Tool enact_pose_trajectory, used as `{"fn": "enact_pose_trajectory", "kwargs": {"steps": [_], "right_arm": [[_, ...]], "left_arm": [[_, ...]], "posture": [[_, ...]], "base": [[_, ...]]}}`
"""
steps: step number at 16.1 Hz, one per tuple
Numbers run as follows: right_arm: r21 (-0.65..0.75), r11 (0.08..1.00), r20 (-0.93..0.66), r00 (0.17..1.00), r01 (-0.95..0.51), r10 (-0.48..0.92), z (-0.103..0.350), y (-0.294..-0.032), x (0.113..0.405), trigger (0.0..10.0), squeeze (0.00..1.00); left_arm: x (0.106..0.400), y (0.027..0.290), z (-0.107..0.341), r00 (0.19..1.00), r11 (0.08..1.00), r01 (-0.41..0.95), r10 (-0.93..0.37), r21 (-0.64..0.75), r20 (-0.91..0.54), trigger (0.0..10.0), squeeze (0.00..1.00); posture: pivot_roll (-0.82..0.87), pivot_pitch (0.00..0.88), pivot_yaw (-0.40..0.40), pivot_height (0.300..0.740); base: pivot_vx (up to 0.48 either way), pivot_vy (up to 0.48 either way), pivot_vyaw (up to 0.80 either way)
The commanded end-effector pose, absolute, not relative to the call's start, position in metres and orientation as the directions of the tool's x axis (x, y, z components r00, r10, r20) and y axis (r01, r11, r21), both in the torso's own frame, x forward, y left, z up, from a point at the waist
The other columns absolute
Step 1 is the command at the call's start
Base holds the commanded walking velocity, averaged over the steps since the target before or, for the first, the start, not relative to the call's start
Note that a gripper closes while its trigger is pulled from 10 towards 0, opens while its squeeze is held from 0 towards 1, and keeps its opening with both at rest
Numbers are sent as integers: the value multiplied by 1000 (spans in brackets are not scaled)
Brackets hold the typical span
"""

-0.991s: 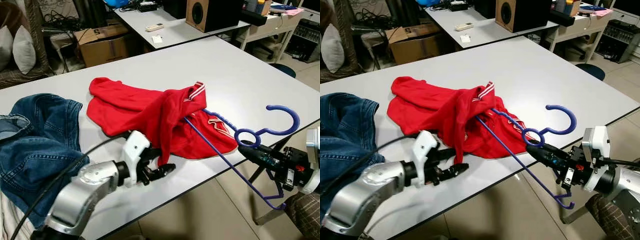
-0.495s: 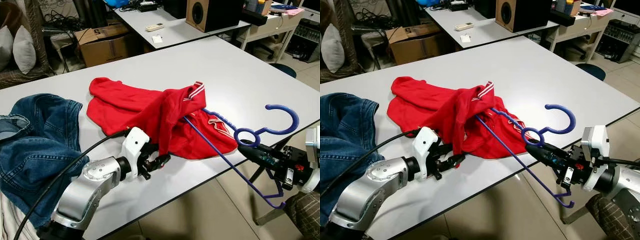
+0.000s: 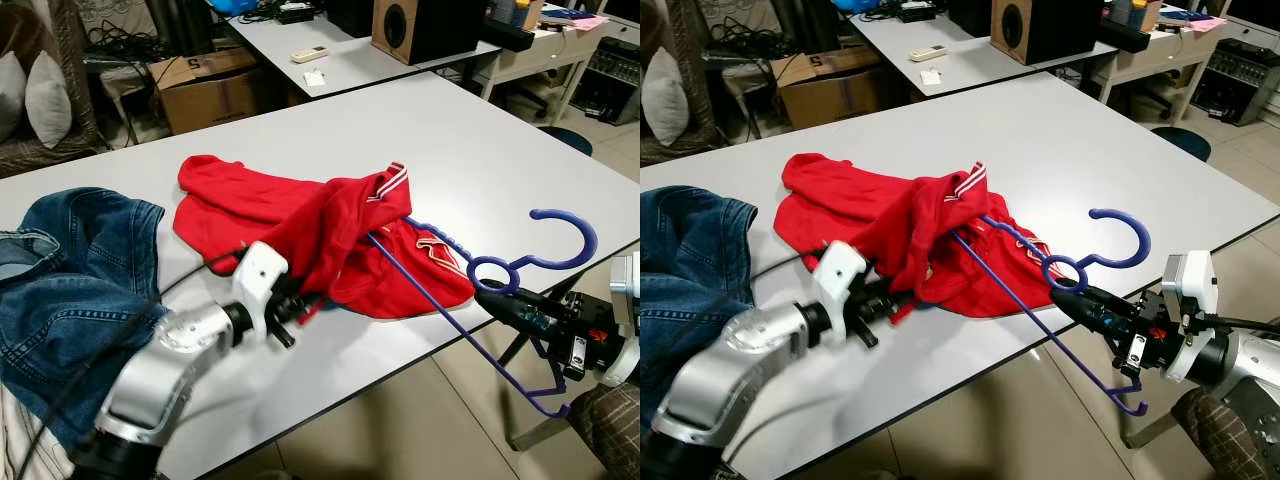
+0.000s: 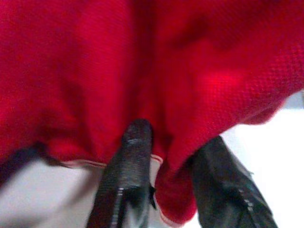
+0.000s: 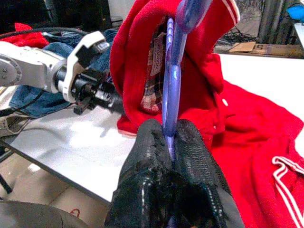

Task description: Hang hanger

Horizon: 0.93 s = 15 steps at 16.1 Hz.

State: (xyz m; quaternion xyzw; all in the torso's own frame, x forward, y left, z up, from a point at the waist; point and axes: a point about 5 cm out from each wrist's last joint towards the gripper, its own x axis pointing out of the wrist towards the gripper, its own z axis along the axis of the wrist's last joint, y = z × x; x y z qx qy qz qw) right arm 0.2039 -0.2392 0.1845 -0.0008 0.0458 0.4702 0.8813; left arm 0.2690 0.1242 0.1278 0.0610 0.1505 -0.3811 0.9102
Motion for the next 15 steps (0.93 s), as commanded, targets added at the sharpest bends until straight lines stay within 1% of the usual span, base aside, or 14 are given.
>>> {"fn": "enact_pose_trajectory", "kwargs": {"steps": [1,4,6,7,8,10,11,12,13,15], "right_arm": [[27,540,-64,537,-841,841,188,-236,205,10000,0],[26,540,-62,538,-841,841,188,-235,205,10000,0],[28,540,-59,538,-841,841,187,-234,205,10000,0],[30,539,-60,536,-842,842,186,-234,204,10000,0],[33,538,-61,535,-842,842,185,-233,203,10000,0],[40,537,-71,533,-843,843,178,-229,201,10000,0],[41,537,-76,533,-843,843,176,-228,200,10000,0],[25,554,-90,550,-832,830,170,-224,201,10000,0],[-12,571,-115,568,-821,815,164,-221,202,10000,0],[-44,582,-136,582,-812,801,156,-216,203,10000,0]], "left_arm": [[272,131,129,681,714,700,-655,26,-328,0,0],[275,136,133,690,715,697,-646,58,-326,0,0],[284,148,148,719,707,685,-620,175,-313,0,0],[294,157,162,757,717,652,-591,249,-280,0,0],[299,162,173,778,720,628,-574,295,-256,0,0],[317,176,213,835,736,540,-528,407,-154,0,0],[321,180,225,847,739,514,-517,436,-123,0,0],[330,188,252,865,721,451,-498,526,-58,0,0],[335,193,273,879,719,390,-477,575,0,0,0],[339,197,289,893,721,323,-446,614,54,0,0]], "posture": [[-29,18,66,740],[-25,17,66,740],[-22,18,69,740],[-18,19,71,740],[-15,19,72,740],[-6,20,80,740],[-5,20,81,740],[1,21,90,740],[3,21,94,740],[7,22,100,740]], "base": [[0,0,0],[0,0,0],[0,0,0],[0,0,0],[0,0,0],[0,0,0],[0,0,0],[0,0,0],[0,0,0],[0,0,0]]}}
